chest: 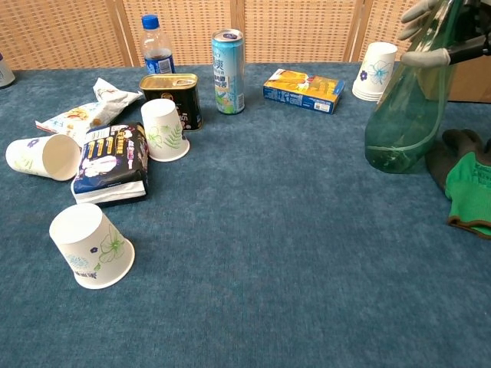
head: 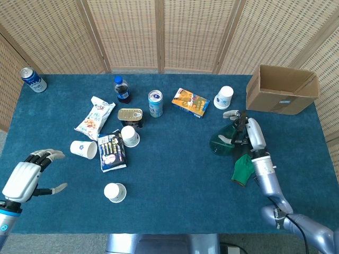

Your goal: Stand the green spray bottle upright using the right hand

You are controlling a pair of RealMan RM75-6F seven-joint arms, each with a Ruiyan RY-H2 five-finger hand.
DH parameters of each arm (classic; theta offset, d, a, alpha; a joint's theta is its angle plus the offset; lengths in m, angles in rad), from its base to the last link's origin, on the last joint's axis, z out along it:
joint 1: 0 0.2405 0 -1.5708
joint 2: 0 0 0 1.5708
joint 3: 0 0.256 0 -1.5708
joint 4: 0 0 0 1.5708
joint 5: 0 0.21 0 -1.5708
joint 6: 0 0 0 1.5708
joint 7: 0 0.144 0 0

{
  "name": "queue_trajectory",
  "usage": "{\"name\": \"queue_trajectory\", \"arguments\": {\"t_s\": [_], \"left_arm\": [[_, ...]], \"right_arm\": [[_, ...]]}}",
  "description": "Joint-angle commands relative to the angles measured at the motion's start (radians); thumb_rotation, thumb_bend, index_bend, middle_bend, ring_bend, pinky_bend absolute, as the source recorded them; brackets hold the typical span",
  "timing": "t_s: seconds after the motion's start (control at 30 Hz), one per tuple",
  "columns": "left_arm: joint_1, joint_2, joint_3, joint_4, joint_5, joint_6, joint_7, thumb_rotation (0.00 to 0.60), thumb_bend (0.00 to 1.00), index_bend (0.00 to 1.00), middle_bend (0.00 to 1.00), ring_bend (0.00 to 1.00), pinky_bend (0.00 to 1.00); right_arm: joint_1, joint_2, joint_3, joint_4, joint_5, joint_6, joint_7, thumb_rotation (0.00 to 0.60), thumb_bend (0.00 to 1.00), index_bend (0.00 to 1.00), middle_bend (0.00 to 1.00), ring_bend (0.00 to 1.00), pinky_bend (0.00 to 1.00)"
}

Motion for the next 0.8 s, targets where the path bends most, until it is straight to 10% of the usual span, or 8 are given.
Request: {"name": "queue_trajectory", "arguments": {"t_s": [0.03, 0.53, 0.8], "left_arm": [[0.000, 0.000, 0.000, -0.001, 0.000, 0.000, 0.001, 0.489, 0.18, 0.26, 0.29, 0.23, 0.22], [-0.003, -0.003, 0.002, -0.003, 0.004, 0.001, 0.003, 0.487, 0.18, 0.26, 0.29, 0.23, 0.22], [-0.004, -0.004, 0.003, -0.005, 0.006, -0.001, 0.005, 0.485, 0.18, 0.26, 0.29, 0.23, 0.22]], "right_arm": [[-0.002, 0.007, -0.003, -0.003, -0.003, -0.002, 0.010, 0.600, 0.17, 0.32, 0.38, 0.27, 0.31], [-0.012, 0.060, -0.029, -0.029, -0.033, -0.014, 0.059, 0.340, 0.19, 0.23, 0.32, 0.20, 0.19], [-0.021, 0.075, -0.036, -0.025, -0.036, -0.011, 0.079, 0.327, 0.20, 0.22, 0.31, 0.19, 0.18]]}}
